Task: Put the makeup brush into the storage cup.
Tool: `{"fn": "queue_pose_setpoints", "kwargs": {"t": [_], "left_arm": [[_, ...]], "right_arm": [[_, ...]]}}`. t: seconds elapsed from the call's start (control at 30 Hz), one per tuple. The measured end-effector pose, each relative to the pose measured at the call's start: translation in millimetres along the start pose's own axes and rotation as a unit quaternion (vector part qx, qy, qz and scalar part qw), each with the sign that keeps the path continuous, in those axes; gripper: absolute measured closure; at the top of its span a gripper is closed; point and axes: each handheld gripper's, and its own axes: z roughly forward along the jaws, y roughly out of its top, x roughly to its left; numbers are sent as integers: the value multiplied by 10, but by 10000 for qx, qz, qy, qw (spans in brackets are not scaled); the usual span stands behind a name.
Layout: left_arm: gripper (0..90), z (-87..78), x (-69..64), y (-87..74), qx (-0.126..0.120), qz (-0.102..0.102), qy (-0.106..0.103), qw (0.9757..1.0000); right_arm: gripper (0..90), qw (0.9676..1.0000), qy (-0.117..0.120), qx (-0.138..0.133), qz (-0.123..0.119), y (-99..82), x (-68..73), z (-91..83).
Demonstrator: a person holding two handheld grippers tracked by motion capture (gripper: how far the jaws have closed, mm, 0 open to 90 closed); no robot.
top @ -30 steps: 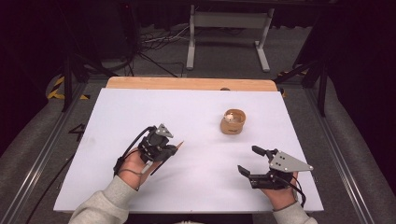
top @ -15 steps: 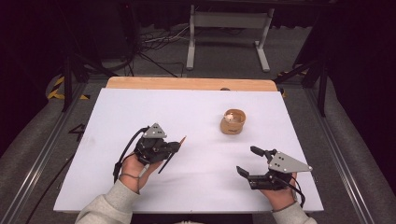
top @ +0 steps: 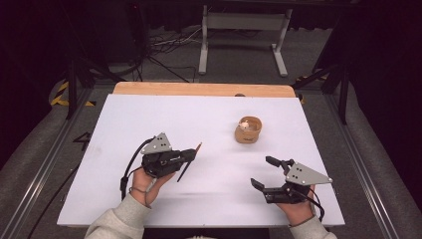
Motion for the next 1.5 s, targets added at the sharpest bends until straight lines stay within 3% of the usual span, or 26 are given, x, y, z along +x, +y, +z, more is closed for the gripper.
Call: {"fn": "queue_pose_setpoints", "kwargs": {"t": [0.37, 0.6, 0.73, 0.97, 1.5], "left_arm": [[831, -1, -15, -83, -632, 278, -398, 9968], [830, 12, 7, -155, -1045, 456, -666, 9912], [830, 23, 7, -172, -1137, 545, -770, 9890], [831, 33, -4, -193, -1187, 618, -810, 9877], [830, 92, -21, -210, -1089, 658, -854, 9882]], "right_arm": [[151, 9996, 259, -126, -53, 30, 63, 24], [152, 9989, 393, -230, -83, 68, 104, 52], [154, 9987, 444, -249, -60, 106, 111, 73], [189, 9974, 638, -330, 2, 264, 106, 163], [228, 9943, 964, -410, -201, 621, 157, 472]]}}
